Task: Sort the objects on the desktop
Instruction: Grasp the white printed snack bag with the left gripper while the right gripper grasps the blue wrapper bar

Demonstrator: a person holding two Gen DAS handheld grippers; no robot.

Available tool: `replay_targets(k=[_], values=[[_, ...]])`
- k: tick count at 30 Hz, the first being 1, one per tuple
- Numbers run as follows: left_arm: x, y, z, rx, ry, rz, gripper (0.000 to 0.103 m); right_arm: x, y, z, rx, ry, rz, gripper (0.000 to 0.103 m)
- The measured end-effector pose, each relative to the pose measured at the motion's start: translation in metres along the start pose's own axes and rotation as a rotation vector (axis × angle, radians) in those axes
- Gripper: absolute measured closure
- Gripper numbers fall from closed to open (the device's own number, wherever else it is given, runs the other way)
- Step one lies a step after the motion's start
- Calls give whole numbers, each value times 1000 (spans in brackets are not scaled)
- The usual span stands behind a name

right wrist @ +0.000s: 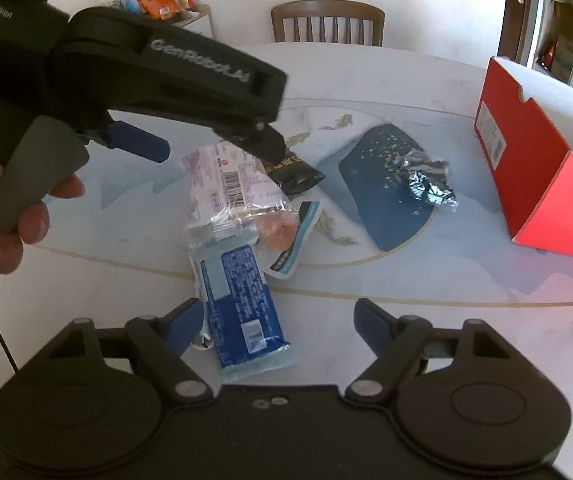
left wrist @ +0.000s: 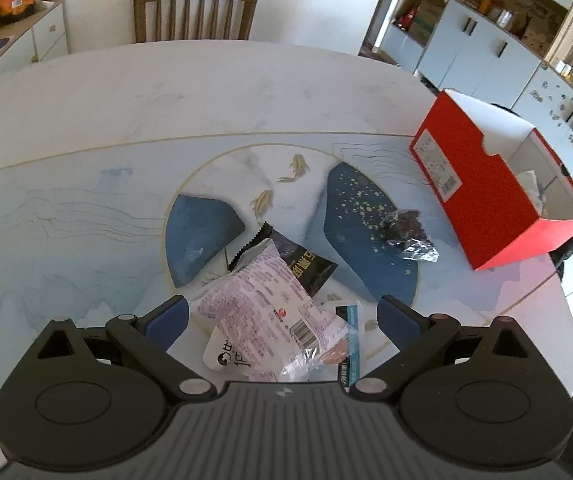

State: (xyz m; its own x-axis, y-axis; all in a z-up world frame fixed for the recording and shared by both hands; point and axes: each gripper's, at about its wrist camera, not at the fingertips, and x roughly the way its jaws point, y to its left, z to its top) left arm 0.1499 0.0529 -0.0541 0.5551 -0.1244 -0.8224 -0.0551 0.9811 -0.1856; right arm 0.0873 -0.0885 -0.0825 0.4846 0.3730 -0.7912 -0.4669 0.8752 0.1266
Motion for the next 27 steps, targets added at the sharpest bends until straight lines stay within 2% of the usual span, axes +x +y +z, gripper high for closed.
replay_targets(k=[8, 15, 21, 25, 27], values=[[14, 4, 4, -43, 16, 49, 3, 15, 14, 0, -74, 18, 7, 28], [18, 4, 3, -45, 15, 58, 3, 25, 16, 2, -93, 42, 20, 46], [20, 5, 2, -48, 15, 51, 9, 27, 16, 2, -95, 43, 40, 52], [23, 7, 3, -58, 23, 44, 28, 29, 17, 4, -104, 45, 43, 53], [23, 8, 3, -61, 23, 44, 33, 30, 16, 4, -97, 49, 52, 58]])
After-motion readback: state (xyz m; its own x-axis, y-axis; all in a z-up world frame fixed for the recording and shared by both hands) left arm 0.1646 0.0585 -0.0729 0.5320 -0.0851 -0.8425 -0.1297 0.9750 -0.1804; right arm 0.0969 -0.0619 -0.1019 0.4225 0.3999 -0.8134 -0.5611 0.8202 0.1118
